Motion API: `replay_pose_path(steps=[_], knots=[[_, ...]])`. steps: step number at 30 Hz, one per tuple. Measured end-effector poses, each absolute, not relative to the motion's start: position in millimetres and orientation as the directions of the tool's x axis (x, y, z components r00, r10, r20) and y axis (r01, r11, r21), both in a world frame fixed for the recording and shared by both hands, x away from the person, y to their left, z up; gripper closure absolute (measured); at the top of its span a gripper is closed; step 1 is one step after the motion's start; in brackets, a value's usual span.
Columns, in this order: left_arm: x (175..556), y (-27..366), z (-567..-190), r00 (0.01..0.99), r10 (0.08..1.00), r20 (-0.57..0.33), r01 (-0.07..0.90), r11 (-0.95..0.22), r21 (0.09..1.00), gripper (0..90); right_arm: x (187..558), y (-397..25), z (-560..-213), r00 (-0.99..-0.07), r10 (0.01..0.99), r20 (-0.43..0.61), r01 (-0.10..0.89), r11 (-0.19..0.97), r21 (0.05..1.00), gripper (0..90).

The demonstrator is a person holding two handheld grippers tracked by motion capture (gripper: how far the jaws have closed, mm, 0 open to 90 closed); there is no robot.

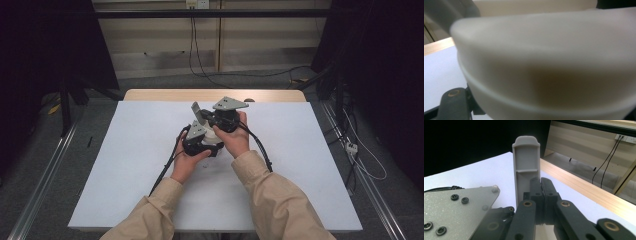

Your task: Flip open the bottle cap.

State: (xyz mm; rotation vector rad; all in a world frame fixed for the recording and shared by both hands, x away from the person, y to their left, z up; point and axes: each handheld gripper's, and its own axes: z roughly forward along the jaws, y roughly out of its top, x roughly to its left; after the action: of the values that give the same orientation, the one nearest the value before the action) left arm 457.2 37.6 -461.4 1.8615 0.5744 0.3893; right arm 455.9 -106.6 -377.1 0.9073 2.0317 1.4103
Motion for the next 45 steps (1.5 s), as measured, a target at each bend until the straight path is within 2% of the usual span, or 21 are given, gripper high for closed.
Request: replay_pose_path(steps=[32,37,45], knots=[[459.4,39.2,-460.9,0.842,0.539,-0.035,0.22,-0.282,0.934,18.1,456.1,-102.4,-377.7,-0.635,0.771,-0.036,0.243,0.244,0.939,89.5],[459.6,42.0,-460.9,0.829,0.555,-0.071,0.263,-0.275,0.925,10.2,455.3,-102.9,-377.0,-0.633,0.773,-0.036,0.245,0.245,0.938,89.7],[453.2,45.8,-459.0,0.831,0.552,-0.071,0.266,-0.281,0.922,13.2,453.0,-103.0,-376.3,-0.63,0.775,-0.039,0.246,0.247,0.937,89.9]])
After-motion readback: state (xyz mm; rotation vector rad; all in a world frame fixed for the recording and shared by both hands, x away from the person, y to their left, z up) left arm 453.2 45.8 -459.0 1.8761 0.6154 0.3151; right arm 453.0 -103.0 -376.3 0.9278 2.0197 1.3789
